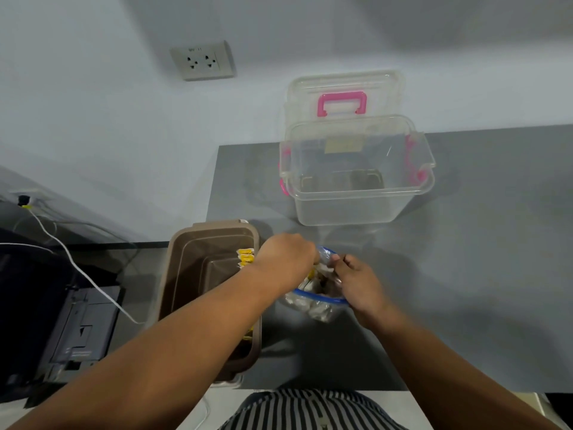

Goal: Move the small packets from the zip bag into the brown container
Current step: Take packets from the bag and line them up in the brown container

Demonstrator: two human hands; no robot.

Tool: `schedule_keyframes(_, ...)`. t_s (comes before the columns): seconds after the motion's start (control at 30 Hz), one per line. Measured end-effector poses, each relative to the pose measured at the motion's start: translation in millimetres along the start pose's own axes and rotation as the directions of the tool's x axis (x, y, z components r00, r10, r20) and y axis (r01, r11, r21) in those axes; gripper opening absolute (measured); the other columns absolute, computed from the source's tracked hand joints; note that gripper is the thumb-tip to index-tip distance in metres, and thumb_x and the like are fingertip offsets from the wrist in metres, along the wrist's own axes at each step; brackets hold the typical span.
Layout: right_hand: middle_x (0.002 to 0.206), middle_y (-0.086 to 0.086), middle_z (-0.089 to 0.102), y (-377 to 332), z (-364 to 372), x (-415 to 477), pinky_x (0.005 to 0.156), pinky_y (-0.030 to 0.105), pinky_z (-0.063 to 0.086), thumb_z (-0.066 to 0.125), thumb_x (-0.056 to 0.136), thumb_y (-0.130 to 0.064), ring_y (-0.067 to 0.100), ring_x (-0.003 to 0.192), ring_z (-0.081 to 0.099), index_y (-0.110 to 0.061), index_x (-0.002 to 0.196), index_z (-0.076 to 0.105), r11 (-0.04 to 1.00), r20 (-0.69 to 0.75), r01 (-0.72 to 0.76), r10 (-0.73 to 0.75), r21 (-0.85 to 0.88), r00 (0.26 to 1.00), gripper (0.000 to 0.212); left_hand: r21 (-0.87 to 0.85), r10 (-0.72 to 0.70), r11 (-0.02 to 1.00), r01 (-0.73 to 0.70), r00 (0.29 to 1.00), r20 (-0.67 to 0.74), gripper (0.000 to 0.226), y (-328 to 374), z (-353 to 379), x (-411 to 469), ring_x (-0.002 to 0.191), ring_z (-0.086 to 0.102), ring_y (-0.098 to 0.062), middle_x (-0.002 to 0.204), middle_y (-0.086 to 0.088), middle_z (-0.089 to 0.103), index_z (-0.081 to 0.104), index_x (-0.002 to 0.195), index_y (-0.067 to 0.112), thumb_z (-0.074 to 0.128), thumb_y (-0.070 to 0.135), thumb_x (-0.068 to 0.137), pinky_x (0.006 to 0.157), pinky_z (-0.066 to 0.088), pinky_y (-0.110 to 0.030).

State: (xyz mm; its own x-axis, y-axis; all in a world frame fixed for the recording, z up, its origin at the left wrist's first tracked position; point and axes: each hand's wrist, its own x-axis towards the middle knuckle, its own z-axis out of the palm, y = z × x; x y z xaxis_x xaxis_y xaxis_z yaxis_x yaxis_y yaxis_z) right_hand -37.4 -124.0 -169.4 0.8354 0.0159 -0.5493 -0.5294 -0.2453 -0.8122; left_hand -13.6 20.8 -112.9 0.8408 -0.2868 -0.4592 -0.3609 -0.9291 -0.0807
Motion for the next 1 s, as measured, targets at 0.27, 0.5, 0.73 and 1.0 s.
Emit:
schedule_keyframes(0.27, 0.068, -0.001, 0.057, 2.5, -7.8, 6.4, 0.058, 0.024, 0.04, 0.049, 0.106, -0.032, 0.011, 0.061, 0.051, -0.014, 0.08, 0.06, 0.998, 0.018, 0.034, -0.033, -0.046, 0.999, 0.033, 0.015, -0.04, 0.999, 0.039, 0.999, 0.029, 0.017, 11.8, -9.6, 1.7, 0.068, 0.058, -0.026, 0.073, -0.009, 0.057, 0.06, 0.073, 0.014, 0.058, 0.0, 0.082, 0.063, 0.048, -0.034)
schedule_keyframes(0.5, 0.071, -0.002, 0.06, -0.8, -9.4, 5.6, 0.053, 0.016, 0.041, 0.047, 0.106, -0.033, 0.008, 0.062, 0.055, -0.012, 0.084, 0.061, 0.998, -0.002, 0.047, -0.047, -0.036, 0.999, 0.033, -0.306, -0.053, 0.952, 0.027, 0.996, -0.077, 0.012, -9.0, -7.1, -2.7, 0.085, 0.065, -0.016, 0.095, 0.004, 0.07, 0.071, 0.094, 0.027, 0.06, 0.021, 0.093, 0.08, 0.056, -0.035)
schedule_keyframes(0.73, 0.068, -0.001, 0.06, -2.5, -6.7, 2.3, 0.053, 0.019, 0.042, 0.048, 0.106, -0.032, 0.007, 0.057, 0.055, -0.01, 0.087, 0.062, 1.0, -0.013, 0.012, -0.012, 0.016, 1.0, 0.032, -0.617, -0.167, 0.787, -0.013, 0.958, -0.233, 0.008, -11.4, -4.9, -19.4, 0.079, 0.063, -0.004, 0.086, 0.015, 0.066, 0.07, 0.099, 0.025, 0.065, 0.028, 0.093, 0.076, 0.054, -0.022)
schedule_keyframes(1.0, 0.072, 0.004, 0.059, -3.3, -0.3, -2.5, 0.057, 0.024, 0.046, 0.048, 0.106, -0.031, 0.012, 0.059, 0.055, 0.001, 0.102, 0.064, 0.996, -0.03, -0.017, 0.02, 0.087, 0.999, 0.036, -0.55, -0.095, 0.835, 0.011, 0.988, -0.124, 0.029, -9.5, -1.7, -19.0, 0.099, 0.066, -0.017, 0.115, -0.002, 0.069, 0.063, 0.124, 0.026, 0.061, 0.019, 0.096, 0.089, 0.055, -0.034)
